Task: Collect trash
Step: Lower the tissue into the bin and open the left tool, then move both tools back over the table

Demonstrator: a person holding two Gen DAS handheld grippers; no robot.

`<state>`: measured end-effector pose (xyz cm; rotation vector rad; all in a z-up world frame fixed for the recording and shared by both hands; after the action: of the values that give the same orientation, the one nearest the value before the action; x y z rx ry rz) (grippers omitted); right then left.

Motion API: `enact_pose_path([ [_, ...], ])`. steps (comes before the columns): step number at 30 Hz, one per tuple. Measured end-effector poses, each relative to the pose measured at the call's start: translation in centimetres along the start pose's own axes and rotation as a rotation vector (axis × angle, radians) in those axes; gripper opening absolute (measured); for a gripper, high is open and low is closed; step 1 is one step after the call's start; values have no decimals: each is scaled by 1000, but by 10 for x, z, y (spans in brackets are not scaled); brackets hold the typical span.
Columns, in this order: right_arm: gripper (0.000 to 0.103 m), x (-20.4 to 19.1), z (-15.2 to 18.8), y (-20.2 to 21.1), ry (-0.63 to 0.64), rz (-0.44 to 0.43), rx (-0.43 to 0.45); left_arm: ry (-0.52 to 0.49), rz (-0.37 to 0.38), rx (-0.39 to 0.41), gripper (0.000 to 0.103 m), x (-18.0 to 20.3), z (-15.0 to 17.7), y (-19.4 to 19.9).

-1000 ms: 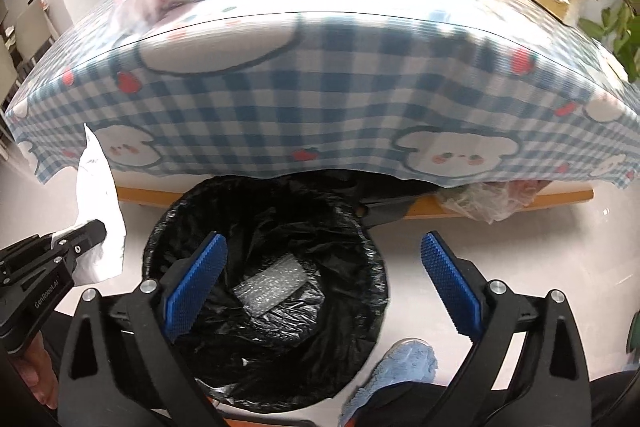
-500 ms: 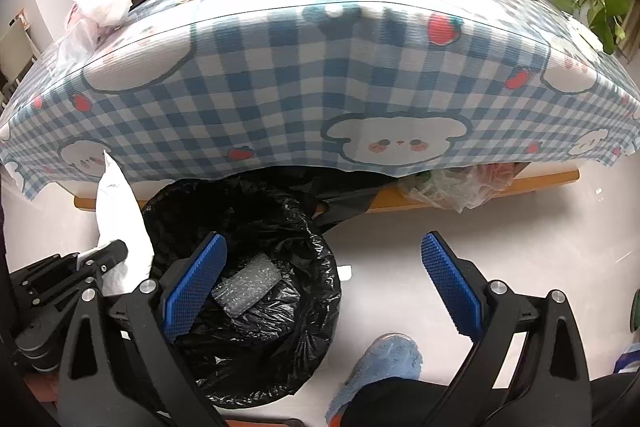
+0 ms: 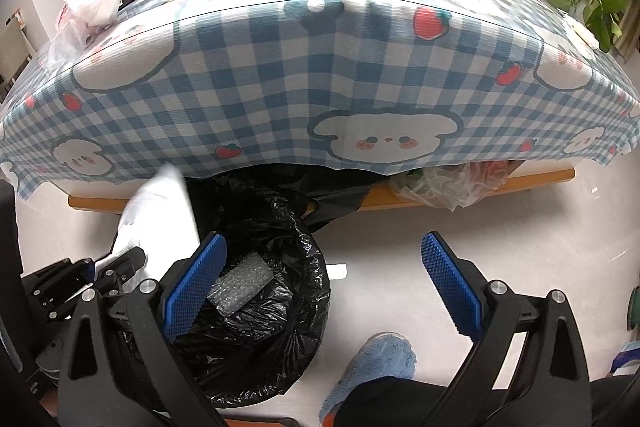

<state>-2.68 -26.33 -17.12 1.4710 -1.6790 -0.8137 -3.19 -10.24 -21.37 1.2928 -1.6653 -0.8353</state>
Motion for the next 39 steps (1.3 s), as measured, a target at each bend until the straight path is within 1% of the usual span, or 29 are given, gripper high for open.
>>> enact_pose_path([
  [1, 94, -1, 0, 0, 1, -1, -1, 2, -5, 3, 34, -1, 0, 1],
  [2, 94, -2, 0, 0, 1, 0, -1, 5, -10, 6, 37, -2, 0, 2],
  [4, 94, -2, 0, 0, 2, -1, 0, 8, -14, 10, 50, -4, -1, 4],
  [5, 94, -2, 0, 0, 2, -2, 1, 6, -16, 10, 55, -5, -2, 6],
  [6, 94, -2, 0, 1, 3, -1, 1, 0, -17, 11, 63, -6, -2, 8],
  [8, 94, -3, 0, 3, 5, -1, 3, -7, -24, 28, 67, -8, -4, 14],
  [10, 94, -3, 1, 4, 5, -2, 5, -5, -32, 49, 77, -10, -6, 21],
  [19, 94, -5, 2, 13, 6, -6, 15, 5, -29, 110, 95, -13, -8, 45],
  [24, 94, -8, 2, 16, 11, -8, 20, 3, -38, 116, 97, -14, -8, 50],
  [35, 94, -8, 0, 26, 6, -14, 34, 12, -42, 120, 97, -19, -9, 58],
  [39, 94, -6, -1, 36, 3, -18, 49, 3, -32, 131, 97, -17, -11, 70],
])
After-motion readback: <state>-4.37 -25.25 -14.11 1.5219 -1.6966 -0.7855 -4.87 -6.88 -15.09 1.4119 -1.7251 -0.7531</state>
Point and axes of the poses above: each gripper's, at about its wrist camera, not at the fingertips, and y roughly against the way its jaws point, x to its right, z to its underside, the point moved 2 cm from there along -y, roughly the way its jaws point, and after that the axes turned 8 degrees about z, right-handed, at the moved point
